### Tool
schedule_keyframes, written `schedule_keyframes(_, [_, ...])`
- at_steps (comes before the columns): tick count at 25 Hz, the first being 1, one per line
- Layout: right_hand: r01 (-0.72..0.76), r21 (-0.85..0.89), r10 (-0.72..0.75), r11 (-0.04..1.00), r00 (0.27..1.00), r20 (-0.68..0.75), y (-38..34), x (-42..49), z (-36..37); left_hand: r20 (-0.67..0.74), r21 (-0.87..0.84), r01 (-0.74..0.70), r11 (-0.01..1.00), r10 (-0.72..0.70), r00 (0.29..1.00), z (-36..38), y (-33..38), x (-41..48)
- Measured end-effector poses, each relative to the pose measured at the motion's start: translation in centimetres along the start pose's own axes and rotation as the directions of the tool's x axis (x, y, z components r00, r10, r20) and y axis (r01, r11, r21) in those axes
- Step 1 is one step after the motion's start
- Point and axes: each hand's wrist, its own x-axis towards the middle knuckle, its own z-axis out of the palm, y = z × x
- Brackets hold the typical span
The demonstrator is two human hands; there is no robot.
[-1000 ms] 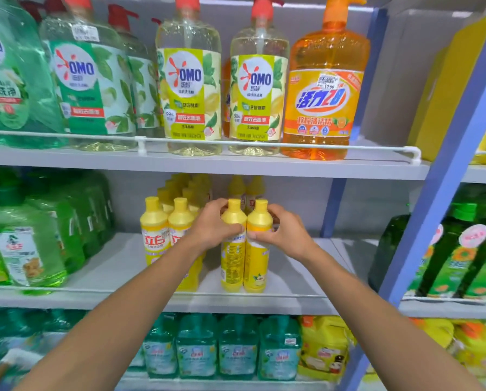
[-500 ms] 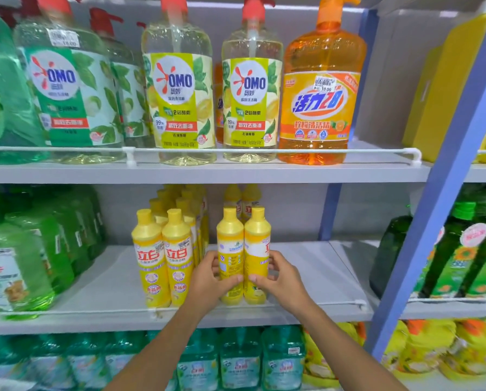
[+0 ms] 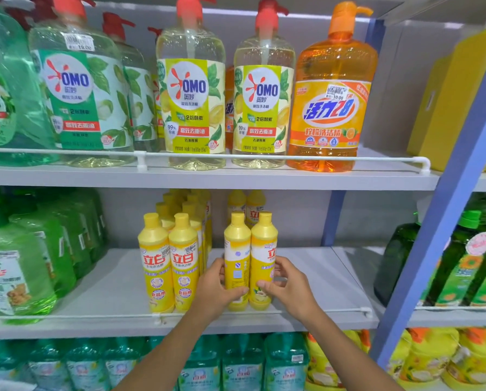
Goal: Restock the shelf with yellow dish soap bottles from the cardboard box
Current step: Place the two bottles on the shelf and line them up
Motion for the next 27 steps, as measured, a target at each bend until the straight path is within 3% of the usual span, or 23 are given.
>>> schedule_keyframes(3, [0.021,-0.024,-0.022,0.999,0.998,-0.061,0.1,-0.2,0.8,-0.064,0.102,-0.003,0.995,0.009,0.998,0.8,-0.9,0.5])
schedule_keyframes(8, [-0.007,-0.001,0.007,1.000,0.999,0.044,-0.2,0.0,-0.3,0.109,-0.026,0.028,0.999,-0.025,0.994,-0.1,-0.9,0.1])
schedule_keyframes(14, [-0.005,0.010,0.006,1.000,0.996,-0.085,-0.4,0.1,1.0,-0.121,0.071,0.022,0.997,-0.013,0.993,1.4,-0.4,0.3])
schedule_keyframes(20, [-0.033,-0.063,0.034,0.997,0.999,0.009,0.9,-0.7,1.0,-0.007,0.026,0.034,0.999,-0.034,0.999,0.6,-1.7,-0.1])
schedule_keyframes(27, [-0.072,-0.194,0.055,0.978,0.994,-0.094,1.4,1.5,1.9,-0.170,0.141,0.147,0.979,-0.122,0.978,2.3,-1.8,2.1])
